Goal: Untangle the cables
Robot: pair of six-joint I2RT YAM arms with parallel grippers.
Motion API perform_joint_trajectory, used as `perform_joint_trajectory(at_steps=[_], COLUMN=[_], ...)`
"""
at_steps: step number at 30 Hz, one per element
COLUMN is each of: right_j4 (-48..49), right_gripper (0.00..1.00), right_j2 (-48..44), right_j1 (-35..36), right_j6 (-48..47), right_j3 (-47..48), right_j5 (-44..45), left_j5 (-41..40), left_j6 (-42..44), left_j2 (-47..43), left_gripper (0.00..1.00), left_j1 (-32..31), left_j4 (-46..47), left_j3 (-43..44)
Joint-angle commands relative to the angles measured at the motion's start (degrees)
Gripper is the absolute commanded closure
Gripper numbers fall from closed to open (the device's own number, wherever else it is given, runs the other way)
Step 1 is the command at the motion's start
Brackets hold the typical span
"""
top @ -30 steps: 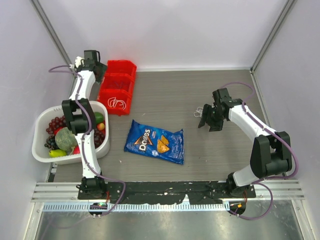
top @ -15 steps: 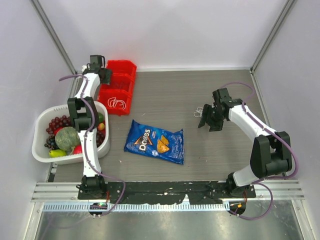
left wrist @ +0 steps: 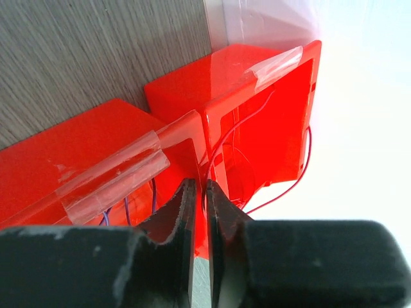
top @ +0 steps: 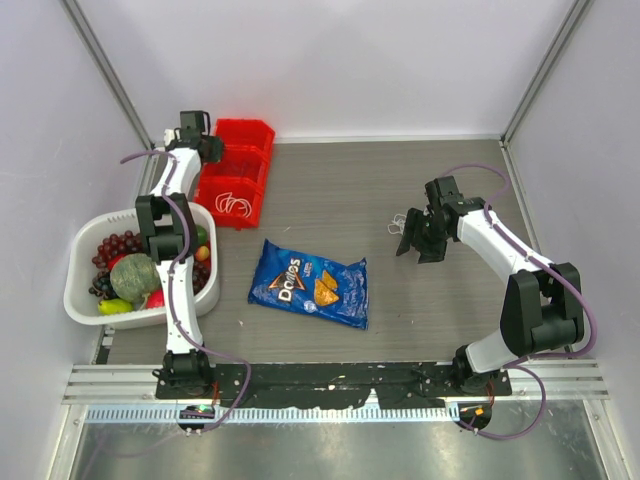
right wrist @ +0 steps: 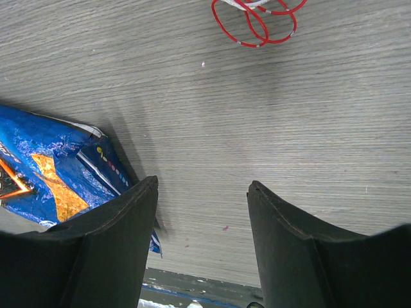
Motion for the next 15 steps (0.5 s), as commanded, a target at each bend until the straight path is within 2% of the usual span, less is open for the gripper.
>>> perform_joint_trajectory(at_steps=[1, 5, 15], right_j4=[0.9, 0.9, 0.9], right_gripper=[0.37, 0.37, 0.37], right_j2=[-0.3, -0.3, -0.3], right_j1=[-0.3, -0.2, -0.2], right_j6=[-0.1, 0.1, 0.3], right_j3=[1.8, 1.8, 1.8], right_j5=[0.8, 0.8, 0.6], left_j5=[0.0, -0.8, -6.6], left_j6=[2.4, 8.9, 19.6], left_j2=[0.2, -0.3, -7.4], left_gripper=[0.89, 0.99, 1.0], left_j1=[-0.2, -0.8, -2.0], left_j4=[5.1, 3.8, 7.3], left_j3=[0.6, 3.7, 0.4])
